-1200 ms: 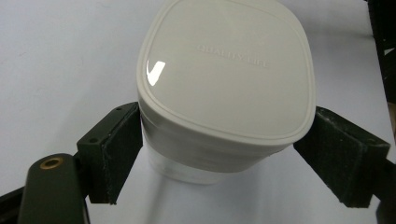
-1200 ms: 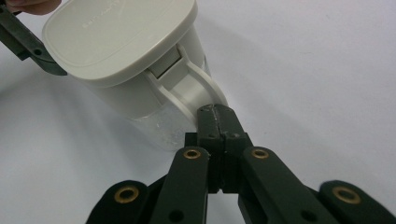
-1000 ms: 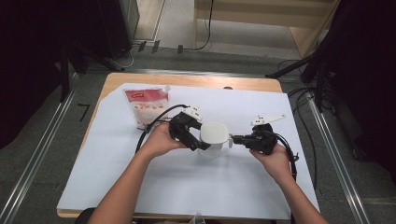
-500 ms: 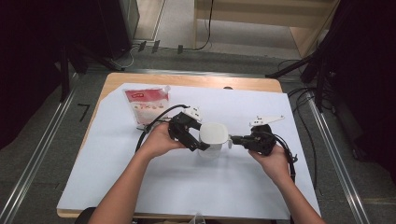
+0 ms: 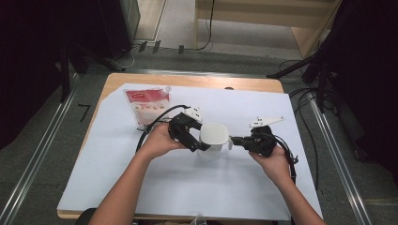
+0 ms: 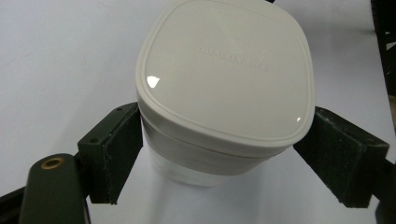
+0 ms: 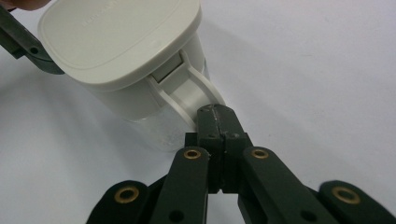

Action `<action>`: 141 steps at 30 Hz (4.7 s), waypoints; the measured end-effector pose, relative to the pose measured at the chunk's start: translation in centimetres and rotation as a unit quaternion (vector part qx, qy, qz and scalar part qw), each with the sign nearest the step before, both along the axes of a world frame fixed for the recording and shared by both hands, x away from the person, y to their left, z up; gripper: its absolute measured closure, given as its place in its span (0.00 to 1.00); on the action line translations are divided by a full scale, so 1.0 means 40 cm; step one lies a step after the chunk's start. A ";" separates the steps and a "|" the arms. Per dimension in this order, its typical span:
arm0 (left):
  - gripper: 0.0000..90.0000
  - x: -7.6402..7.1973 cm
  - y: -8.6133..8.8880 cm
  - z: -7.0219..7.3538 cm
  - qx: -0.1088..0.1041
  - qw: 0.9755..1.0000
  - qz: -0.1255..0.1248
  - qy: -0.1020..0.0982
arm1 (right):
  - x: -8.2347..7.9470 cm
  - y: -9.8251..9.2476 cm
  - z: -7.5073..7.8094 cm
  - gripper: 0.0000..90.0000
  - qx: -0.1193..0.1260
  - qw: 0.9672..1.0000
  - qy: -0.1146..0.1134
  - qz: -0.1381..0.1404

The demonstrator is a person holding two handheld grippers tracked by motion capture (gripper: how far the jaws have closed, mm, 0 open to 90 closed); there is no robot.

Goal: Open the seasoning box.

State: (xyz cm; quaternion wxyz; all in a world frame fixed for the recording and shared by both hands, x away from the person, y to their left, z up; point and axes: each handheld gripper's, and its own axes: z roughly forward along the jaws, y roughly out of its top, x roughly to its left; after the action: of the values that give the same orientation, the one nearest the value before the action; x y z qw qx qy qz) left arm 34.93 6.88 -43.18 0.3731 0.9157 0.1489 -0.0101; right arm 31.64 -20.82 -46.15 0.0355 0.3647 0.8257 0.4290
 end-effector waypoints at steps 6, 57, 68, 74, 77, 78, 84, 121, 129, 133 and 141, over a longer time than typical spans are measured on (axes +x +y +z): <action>0.20 -0.003 0.002 0.009 0.000 1.000 0.002 -0.007 | -0.003 0.000 0.005 1.00 0.004 1.000 -0.006 0.001; 1.00 -0.012 -0.037 0.124 0.013 0.994 -0.101 0.029 | -0.004 0.005 0.007 1.00 0.005 1.000 -0.011 0.016; 1.00 -0.021 -0.081 0.140 0.027 0.994 -0.107 0.023 | -0.006 0.005 0.006 1.00 0.006 1.000 -0.010 0.012; 1.00 -0.026 -0.108 0.146 0.031 0.994 -0.107 0.018 | -0.008 0.007 0.007 1.00 0.005 1.000 -0.012 0.011; 1.00 -0.023 -0.120 0.149 0.037 0.993 -0.109 0.024 | -0.009 0.007 0.006 1.00 0.006 1.000 -0.013 0.010; 1.00 -0.023 -0.125 0.149 0.036 0.993 -0.108 0.027 | -0.009 0.007 0.006 1.00 0.006 1.000 -0.014 0.011; 1.00 -0.021 -0.153 0.150 0.048 0.992 -0.115 0.030 | -0.012 0.011 0.007 1.00 -0.002 1.000 -0.019 0.011; 0.62 -0.003 0.003 0.157 -0.018 0.999 -0.023 0.016 | -0.061 -0.013 0.023 1.00 0.018 0.999 -0.002 0.036; 0.58 -0.011 0.053 0.152 -0.026 1.000 0.008 0.014 | -0.048 0.006 0.005 1.00 0.003 0.999 0.003 0.047; 0.55 -0.023 0.069 0.143 -0.025 1.000 0.010 0.007 | -0.039 0.007 0.000 1.00 -0.002 0.999 0.004 0.045; 0.49 -0.041 0.126 0.123 -0.014 0.999 0.030 0.012 | -0.027 0.004 0.001 1.00 -0.011 0.999 0.000 0.045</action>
State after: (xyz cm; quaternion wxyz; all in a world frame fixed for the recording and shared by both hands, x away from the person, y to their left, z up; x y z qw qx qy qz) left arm 33.30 11.93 -38.25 0.3843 0.9052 0.1808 -0.0120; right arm 30.56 -20.65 -46.09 0.0206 0.3266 0.8459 0.4211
